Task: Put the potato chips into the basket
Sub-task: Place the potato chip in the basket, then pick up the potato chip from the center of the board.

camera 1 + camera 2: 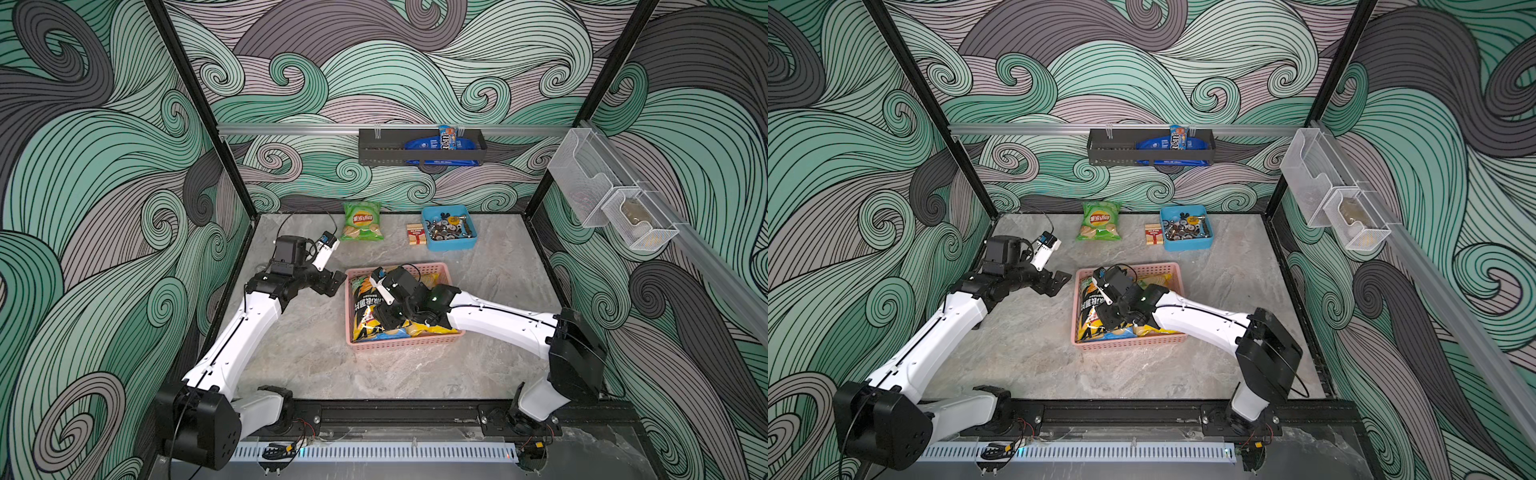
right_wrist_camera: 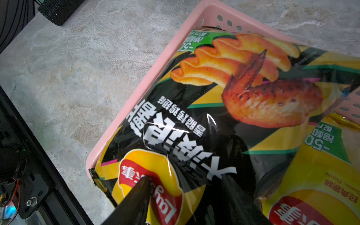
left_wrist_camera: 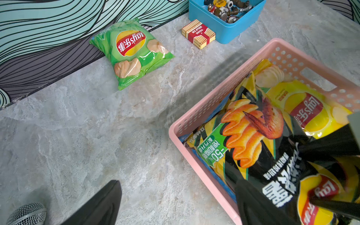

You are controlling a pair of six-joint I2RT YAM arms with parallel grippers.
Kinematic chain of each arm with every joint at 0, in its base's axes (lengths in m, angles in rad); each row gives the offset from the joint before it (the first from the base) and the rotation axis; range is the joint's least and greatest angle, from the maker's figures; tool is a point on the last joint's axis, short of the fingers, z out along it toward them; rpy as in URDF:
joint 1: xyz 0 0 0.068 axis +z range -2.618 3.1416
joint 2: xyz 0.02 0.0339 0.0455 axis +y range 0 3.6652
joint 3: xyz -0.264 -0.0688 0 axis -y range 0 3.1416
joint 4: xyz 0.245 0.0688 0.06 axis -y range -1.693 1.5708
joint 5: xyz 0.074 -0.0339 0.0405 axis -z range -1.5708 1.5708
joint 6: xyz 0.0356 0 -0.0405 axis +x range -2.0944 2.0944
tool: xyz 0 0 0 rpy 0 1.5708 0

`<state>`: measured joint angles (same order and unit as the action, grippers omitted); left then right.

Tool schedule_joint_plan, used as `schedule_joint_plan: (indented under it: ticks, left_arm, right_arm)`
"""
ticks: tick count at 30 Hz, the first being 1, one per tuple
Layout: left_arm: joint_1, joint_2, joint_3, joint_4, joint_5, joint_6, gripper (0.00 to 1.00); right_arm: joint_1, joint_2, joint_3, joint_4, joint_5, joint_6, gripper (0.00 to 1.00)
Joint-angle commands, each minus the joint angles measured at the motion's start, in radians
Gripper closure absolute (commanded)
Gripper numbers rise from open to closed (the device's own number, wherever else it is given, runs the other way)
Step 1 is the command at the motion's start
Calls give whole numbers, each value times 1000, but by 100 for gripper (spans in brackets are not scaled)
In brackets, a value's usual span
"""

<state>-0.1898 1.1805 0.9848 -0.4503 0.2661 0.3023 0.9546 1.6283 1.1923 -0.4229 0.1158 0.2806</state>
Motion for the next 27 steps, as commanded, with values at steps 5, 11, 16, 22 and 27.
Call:
schedule_joint_plan:
  ticks: [5,11,16,22,27]
  left_arm:
    - [6,2,44,61,0,-45,7]
    - [4,78,117,107,-30,-103,8]
    - [4,224,234,183,-84,-187,13]
    - [6,512,424,248,-89,-293,21]
    - [23,732,634,152,26,-257,23]
  right_arm:
    - [3,-110,-9,-31,19,46,33]
    - [-35,-198,24,-31,-23,76,32]
    - [-107,-261,49,-14,6,117,30]
    - [-216,-322,27,37,-63,172,30]
    - [-244,-351,3,38,-80,167,30]
